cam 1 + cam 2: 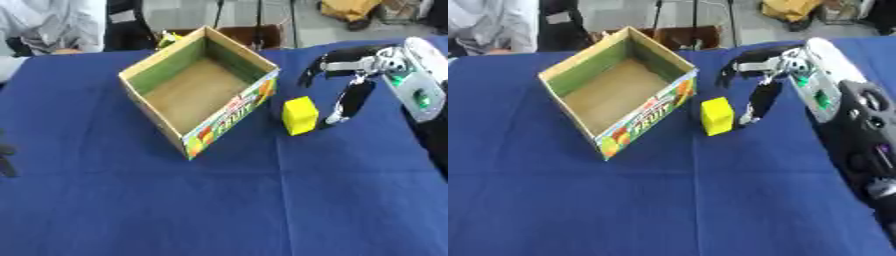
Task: Pick up objects on the table and place them in the box.
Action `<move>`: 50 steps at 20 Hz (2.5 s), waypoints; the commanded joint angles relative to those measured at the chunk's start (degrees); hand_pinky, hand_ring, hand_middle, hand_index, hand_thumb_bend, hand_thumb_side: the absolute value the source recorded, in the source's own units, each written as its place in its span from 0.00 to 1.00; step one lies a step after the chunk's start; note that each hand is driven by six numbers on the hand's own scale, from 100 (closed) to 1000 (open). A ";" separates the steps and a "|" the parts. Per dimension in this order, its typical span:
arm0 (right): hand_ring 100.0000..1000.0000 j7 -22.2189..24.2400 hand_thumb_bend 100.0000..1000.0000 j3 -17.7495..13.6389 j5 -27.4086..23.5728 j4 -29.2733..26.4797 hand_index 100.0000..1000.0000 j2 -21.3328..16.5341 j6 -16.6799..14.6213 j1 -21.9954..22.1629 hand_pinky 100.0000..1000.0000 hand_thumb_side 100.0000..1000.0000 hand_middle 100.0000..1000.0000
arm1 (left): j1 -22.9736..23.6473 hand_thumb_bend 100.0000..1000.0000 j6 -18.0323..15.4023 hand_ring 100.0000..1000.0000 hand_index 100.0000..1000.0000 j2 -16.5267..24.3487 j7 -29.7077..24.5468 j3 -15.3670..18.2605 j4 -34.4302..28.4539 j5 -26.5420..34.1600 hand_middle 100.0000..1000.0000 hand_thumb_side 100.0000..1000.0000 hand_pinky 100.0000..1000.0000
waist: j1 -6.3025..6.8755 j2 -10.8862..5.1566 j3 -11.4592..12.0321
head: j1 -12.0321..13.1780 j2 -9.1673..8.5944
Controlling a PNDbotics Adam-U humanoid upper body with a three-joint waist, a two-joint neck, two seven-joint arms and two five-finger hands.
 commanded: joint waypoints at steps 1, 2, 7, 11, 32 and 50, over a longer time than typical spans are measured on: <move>0.93 1.44 0.49 -0.72 -0.11 -0.61 0.86 -0.39 -0.12 -1.58 0.81 0.16 0.75 | -0.36 0.29 -0.01 0.40 0.87 0.59 -0.16 0.00 -1.15 -0.09 0.51 0.96 0.17 | -0.15 -1.03 0.10 | -0.05 -0.68; 0.93 1.46 0.49 -0.70 -0.14 -0.64 0.86 -0.38 -0.04 -1.58 0.81 0.16 0.75 | -0.37 0.29 -0.01 0.40 0.87 0.58 -0.16 0.00 -1.15 -0.09 0.51 0.96 0.17 | -0.15 -1.03 0.11 | -0.05 -0.68; 0.92 1.49 0.47 -0.56 1.35 -0.10 0.85 0.47 0.69 -1.52 0.81 0.17 0.75 | -0.52 0.29 -0.04 0.40 0.87 0.30 -0.32 -0.06 -1.15 -0.16 0.51 0.96 0.17 | -0.11 -0.44 0.36 | -0.30 -0.95; 0.92 1.49 0.47 -0.26 1.69 -0.28 0.83 0.59 0.54 -1.26 0.80 0.17 0.73 | -0.61 0.29 -0.05 0.40 0.87 0.22 -0.38 -0.06 -1.15 -0.19 0.50 0.96 0.17 | -0.10 -0.28 0.36 | -0.32 -1.01; 0.78 -1.70 0.26 0.52 4.72 1.25 0.67 1.82 3.72 -0.72 0.73 0.09 0.58 | -0.86 0.29 0.13 0.40 0.87 -0.07 -0.67 -0.06 -1.15 -0.18 0.50 0.96 0.17 | -0.08 0.24 0.67 | -0.29 -1.39; 0.67 -6.95 0.18 -1.90 -1.10 -2.75 0.43 1.45 10.59 -0.81 0.68 0.12 0.37 | -0.87 0.28 0.28 0.40 0.87 0.10 -0.73 -0.02 -1.15 -0.03 0.50 0.95 0.16 | -0.15 -0.15 0.38 | -0.09 -1.77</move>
